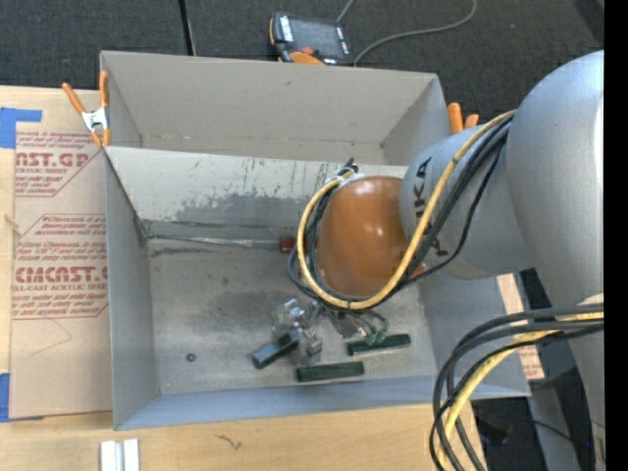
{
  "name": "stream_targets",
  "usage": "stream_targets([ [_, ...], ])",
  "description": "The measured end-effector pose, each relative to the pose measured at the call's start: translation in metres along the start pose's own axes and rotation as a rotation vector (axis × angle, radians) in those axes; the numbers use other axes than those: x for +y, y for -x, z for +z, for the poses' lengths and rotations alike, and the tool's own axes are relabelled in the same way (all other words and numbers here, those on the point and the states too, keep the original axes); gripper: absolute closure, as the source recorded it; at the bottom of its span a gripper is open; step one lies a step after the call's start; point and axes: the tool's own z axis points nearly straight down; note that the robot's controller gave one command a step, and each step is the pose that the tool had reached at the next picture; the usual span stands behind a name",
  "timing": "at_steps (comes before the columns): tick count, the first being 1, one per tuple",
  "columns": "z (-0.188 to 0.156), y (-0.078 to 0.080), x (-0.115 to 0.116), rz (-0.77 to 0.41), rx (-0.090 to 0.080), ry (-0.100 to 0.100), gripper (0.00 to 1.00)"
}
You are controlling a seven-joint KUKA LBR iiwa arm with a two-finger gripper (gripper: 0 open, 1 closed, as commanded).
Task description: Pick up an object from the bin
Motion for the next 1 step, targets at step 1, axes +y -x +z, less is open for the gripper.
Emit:
stream_targets([
  [1,-0.1499,-0.0092,-0.0021,0.040,-0.005,-0.003,1.00],
])
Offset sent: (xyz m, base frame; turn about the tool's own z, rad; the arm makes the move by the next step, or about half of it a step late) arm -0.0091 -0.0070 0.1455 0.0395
